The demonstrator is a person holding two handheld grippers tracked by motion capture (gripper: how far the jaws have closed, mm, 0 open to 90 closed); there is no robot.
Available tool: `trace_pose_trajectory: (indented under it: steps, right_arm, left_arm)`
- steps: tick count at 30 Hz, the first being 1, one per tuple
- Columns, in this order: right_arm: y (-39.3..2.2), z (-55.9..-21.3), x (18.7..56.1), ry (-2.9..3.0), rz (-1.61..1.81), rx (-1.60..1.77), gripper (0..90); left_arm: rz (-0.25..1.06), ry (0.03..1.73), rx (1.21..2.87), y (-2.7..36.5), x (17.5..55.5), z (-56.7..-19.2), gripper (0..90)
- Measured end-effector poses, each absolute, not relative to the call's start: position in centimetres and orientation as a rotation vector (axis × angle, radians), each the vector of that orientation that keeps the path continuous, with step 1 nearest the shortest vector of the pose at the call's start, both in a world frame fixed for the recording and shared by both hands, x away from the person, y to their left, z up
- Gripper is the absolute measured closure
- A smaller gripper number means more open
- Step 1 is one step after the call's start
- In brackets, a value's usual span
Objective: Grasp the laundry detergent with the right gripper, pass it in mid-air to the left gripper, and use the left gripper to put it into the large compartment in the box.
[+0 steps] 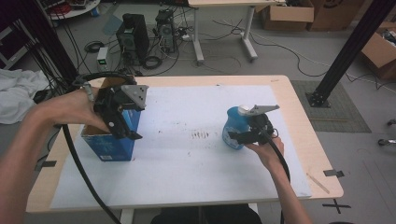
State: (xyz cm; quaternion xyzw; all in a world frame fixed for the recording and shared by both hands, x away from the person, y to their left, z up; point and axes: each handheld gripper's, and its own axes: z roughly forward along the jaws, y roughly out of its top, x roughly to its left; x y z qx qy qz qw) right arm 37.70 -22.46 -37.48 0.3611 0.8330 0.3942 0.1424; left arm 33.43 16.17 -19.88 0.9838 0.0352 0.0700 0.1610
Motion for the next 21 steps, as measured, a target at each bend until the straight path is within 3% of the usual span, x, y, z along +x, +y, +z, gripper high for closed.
trace_pose_trajectory:
  steps: [21]
  right_arm:
    - [-22.18, -37.69, 37.79, 2.384, 1.153, 1.043, 30.2]
  left_arm:
    - [0.202, 0.096, 2.805, 16.11, 33.3, -20.02, 15.0]
